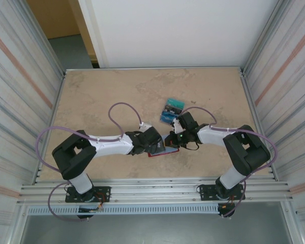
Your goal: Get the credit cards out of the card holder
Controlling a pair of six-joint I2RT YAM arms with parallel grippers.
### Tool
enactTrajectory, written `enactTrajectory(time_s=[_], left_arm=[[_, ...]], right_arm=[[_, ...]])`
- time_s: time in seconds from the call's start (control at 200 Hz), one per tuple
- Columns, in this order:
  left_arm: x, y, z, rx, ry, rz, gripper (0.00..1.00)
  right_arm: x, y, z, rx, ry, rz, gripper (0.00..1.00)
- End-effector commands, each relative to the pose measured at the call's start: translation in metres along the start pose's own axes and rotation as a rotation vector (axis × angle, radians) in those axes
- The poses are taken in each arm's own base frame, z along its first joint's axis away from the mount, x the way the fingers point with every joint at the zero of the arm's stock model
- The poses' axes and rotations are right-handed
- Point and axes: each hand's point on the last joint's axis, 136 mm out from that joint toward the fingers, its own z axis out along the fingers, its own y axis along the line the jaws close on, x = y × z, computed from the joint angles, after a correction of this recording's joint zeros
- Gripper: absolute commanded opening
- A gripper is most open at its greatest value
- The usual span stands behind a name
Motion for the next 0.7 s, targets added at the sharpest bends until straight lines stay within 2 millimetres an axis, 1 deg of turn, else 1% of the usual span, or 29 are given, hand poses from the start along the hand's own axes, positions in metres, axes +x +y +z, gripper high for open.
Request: enactTrajectory(time_s=[0.0,0.1,0.195,0.241,0.411,0.697], left_arm=[[0.022,0.006,0.007,-0.028,0.074,0.031,0.99],[0.027,0.01,0.007,-0.036,0.085,0.029,0.99],[0.03,0.012,0.007,-0.04,0.089,0.029,0.99],[0.03,0.012,0.007,-0.041,0.089,0.03,0.99],[0.03,0.011,0.008,-0.043,0.091,0.034,0.99],[0.03,0.012,0.007,-0.041,0.092,0.03,0.99]], right_arm=[[0.0,0.0,-0.005,-0.012,-0.015,0.009,0.1],[-0.003,0.001,-0.006,-0.038,-0.026,0.017,0.16],[-0.006,0.003,-0.006,-0.08,-0.032,0.026,0.25],[-0.007,0.004,-0.006,-0.092,-0.03,0.026,0.27],[-0.007,0.003,0.001,-0.107,-0.014,0.029,0.27],[-0.011,0.006,0.006,-0.143,-0.006,0.031,0.21]])
